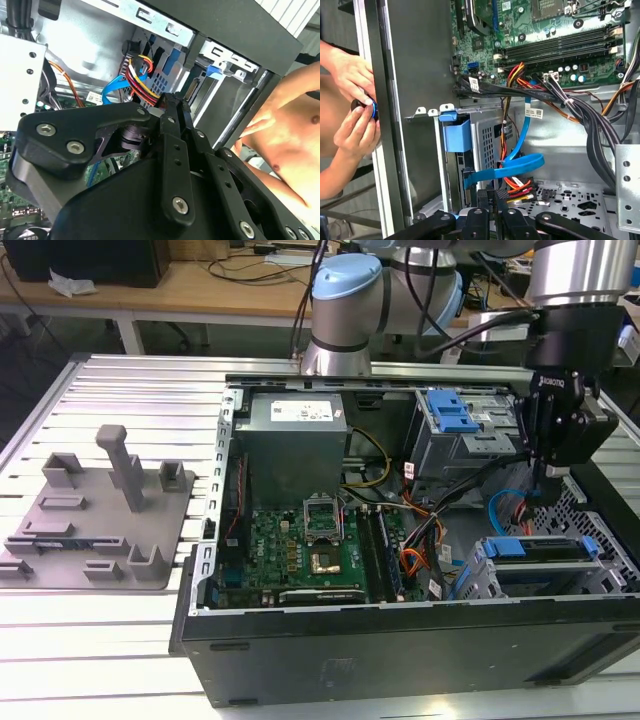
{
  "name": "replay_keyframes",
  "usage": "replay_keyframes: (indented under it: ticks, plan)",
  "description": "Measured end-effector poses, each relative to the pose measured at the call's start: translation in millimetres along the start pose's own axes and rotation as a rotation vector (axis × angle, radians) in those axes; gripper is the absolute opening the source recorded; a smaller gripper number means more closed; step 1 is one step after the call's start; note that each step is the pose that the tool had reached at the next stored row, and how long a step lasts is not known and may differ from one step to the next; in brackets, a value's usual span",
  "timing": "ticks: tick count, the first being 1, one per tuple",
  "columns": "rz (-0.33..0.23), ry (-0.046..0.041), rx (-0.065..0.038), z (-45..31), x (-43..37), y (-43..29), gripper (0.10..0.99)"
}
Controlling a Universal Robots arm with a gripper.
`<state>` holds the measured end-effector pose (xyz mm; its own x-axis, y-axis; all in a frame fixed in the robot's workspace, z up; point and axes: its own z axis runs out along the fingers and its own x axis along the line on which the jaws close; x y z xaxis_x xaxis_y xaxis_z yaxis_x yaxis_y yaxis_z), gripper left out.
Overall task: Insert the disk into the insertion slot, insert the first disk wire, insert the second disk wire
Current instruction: 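Insert the first disk wire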
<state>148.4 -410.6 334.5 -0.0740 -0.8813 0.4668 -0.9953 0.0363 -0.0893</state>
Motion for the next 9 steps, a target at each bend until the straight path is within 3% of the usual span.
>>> replay_keyframes:
  ticks: [3,5,6,8,9]
  plan:
    - [-0.006,-0.0087,-0.013,0.2,0.0,-2.3,0.165]
    - [-0.012,-0.0095,-0.026,0.3,-0.1,-4.3,0.165]
    - [-0.022,-0.0087,-0.045,0.5,-0.4,-7.3,0.165]
    - [-0.049,-0.003,-0.096,1.2,-1.2,-19.0,0.165]
    - [-0.052,-0.0036,-0.102,1.6,-1.0,-21.6,0.165]
